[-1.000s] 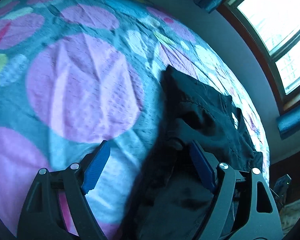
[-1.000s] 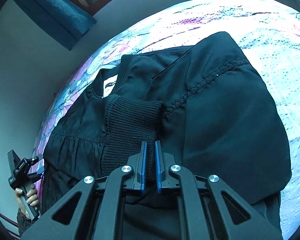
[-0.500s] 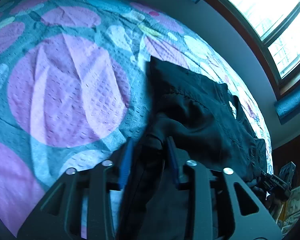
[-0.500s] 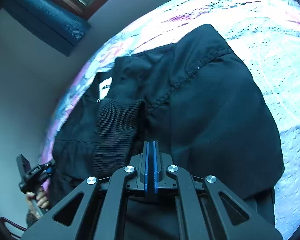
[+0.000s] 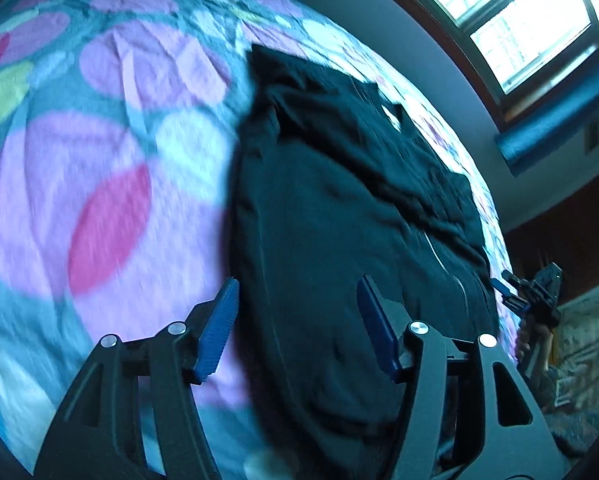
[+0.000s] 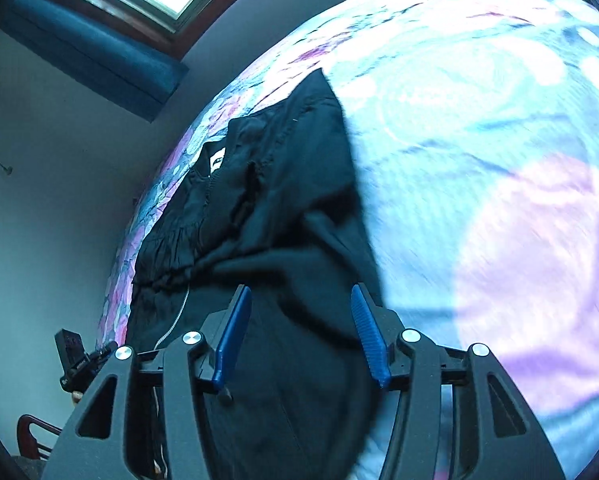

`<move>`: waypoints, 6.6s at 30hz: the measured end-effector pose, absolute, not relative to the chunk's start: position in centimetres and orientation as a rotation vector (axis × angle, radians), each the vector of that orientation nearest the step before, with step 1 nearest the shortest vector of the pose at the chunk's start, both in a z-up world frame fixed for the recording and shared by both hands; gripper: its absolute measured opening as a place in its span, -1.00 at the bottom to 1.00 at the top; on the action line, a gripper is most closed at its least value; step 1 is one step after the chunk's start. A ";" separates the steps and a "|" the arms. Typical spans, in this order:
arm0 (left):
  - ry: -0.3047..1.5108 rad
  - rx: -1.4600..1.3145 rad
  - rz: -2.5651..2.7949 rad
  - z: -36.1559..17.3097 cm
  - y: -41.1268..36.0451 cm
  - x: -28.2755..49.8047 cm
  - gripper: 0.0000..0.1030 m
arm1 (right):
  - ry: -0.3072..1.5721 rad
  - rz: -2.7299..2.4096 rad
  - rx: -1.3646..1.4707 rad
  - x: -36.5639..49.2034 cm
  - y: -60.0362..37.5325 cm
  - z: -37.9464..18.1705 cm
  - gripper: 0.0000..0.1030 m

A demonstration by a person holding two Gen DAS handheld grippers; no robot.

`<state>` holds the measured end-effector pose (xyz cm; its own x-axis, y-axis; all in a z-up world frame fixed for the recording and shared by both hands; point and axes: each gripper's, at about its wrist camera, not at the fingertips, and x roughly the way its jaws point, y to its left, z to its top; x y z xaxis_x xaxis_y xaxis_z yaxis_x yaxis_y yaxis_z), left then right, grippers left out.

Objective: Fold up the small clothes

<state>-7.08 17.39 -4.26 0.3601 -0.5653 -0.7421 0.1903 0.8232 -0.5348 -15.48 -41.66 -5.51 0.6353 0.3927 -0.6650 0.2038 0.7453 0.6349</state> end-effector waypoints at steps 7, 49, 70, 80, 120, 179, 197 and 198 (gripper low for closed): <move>1.129 -0.497 -0.583 -6.0 17.2 -10.5 0.19 | 0.890 0.121 0.878 -21.0 -43.7 -7.8 0.04; 1.102 -0.486 -0.702 -6.8 15.6 -15.7 -0.67 | 1.043 0.518 0.856 -25.8 -33.1 -9.3 -0.75; 0.991 -0.940 -0.810 -2.2 14.2 3.0 -0.74 | 0.648 0.668 1.234 -7.0 -39.5 -4.6 -0.77; 1.143 -0.879 -0.760 -7.7 12.2 11.7 -0.51 | 0.772 0.443 1.393 1.3 -42.0 -12.7 -0.77; 0.978 0.135 -0.784 -3.3 3.6 15.6 -0.52 | 0.879 0.402 0.269 9.1 -37.6 -5.2 -0.61; 0.863 -0.222 -0.343 -3.0 13.1 11.8 0.32 | 0.855 0.396 0.802 15.1 -34.3 -3.7 0.14; 0.931 -0.319 -0.294 -6.1 15.4 9.6 0.36 | 1.015 0.351 0.719 22.2 -24.9 -8.9 0.14; 0.925 -0.312 -0.293 -6.0 15.3 9.5 0.36 | 1.004 0.358 0.720 22.0 -25.0 -8.7 0.14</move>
<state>9.50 15.29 -6.03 0.5689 -0.3770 -0.7309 0.1127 0.9161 -0.3848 22.00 -24.97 -8.73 0.5060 0.5811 -0.6374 0.0471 0.7193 0.6932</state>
